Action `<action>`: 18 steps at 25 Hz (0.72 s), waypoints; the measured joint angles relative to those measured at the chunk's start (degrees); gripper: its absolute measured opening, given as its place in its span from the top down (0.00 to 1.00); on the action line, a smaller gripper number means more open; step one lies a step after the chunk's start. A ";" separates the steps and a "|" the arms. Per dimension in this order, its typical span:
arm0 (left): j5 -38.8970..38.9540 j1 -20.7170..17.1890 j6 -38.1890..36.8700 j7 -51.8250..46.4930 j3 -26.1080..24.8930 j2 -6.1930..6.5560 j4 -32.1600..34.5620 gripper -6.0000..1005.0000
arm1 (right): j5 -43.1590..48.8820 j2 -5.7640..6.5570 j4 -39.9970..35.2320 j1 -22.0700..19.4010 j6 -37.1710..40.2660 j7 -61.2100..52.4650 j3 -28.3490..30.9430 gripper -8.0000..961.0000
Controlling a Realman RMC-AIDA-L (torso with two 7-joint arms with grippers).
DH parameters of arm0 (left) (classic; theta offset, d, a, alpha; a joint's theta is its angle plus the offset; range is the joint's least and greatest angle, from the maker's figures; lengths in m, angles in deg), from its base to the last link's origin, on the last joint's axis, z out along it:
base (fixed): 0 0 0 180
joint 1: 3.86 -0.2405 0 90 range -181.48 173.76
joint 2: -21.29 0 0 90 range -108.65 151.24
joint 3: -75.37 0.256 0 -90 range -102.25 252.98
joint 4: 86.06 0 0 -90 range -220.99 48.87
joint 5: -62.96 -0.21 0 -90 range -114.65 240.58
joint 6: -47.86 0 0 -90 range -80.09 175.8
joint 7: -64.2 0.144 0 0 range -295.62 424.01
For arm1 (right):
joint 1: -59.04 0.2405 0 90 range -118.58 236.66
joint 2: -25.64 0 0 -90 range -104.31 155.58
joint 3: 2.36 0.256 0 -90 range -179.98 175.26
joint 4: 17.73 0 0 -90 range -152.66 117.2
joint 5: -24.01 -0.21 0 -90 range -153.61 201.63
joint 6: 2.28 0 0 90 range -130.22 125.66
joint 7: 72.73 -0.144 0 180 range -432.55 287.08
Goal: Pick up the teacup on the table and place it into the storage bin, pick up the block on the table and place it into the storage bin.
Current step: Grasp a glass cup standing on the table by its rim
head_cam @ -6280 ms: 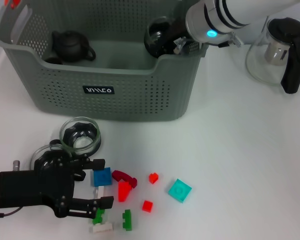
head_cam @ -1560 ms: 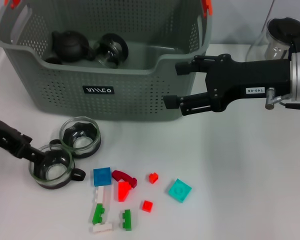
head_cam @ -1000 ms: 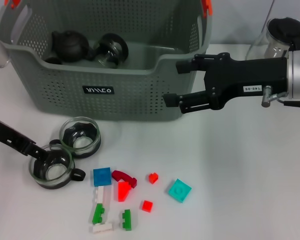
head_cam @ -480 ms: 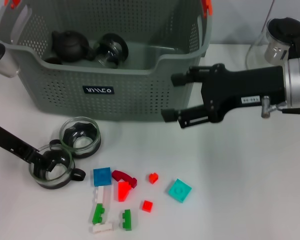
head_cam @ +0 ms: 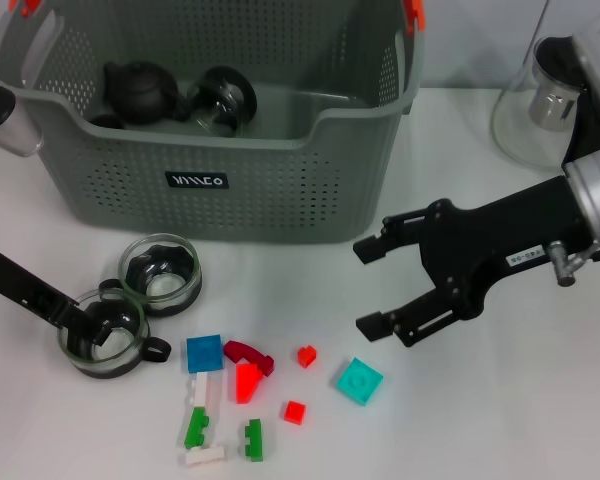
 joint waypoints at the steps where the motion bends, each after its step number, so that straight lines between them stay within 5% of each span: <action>1: 0.00 -0.04 0.01 -0.20 0.14 0.03 0.00 0.07 | 1.01 0.14 1.62 0.97 0.02 -0.03 0.10 0.02; 18: 0.00 0.25 1.01 -1.85 2.47 -0.04 -0.14 0.07 | 2.66 -0.63 5.00 2.16 -2.83 0.63 0.46 0.01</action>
